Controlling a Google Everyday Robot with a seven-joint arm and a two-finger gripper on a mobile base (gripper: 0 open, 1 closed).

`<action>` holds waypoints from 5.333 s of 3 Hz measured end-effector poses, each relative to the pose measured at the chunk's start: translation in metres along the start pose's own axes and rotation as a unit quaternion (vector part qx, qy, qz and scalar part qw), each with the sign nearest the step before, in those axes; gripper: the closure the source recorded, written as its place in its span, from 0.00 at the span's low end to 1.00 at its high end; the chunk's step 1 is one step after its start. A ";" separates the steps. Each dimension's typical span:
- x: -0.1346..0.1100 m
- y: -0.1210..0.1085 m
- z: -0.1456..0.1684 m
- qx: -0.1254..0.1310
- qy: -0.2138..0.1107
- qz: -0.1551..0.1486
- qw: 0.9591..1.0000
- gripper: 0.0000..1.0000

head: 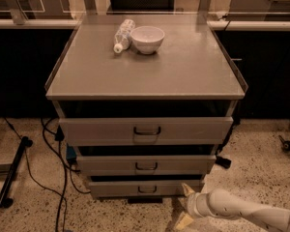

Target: Open bottom drawer

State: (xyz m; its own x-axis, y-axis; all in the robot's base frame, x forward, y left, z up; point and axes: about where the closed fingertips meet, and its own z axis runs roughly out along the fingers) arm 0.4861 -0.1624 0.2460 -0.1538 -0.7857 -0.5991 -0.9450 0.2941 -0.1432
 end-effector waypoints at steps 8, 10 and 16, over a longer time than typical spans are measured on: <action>0.020 -0.058 0.050 0.029 0.048 -0.125 0.991 0.00; 0.039 -0.087 0.058 0.030 0.059 -0.109 0.992 0.00; 0.062 -0.085 0.081 -0.081 0.093 -0.021 0.992 0.00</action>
Offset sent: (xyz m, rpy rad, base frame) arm 0.0327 0.0075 -0.0243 0.0024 -0.1109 0.0871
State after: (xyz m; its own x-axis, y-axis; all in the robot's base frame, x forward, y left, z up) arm 0.5804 -0.1924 0.1573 -0.1495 -0.8871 -0.4368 -0.9833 0.1797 -0.0284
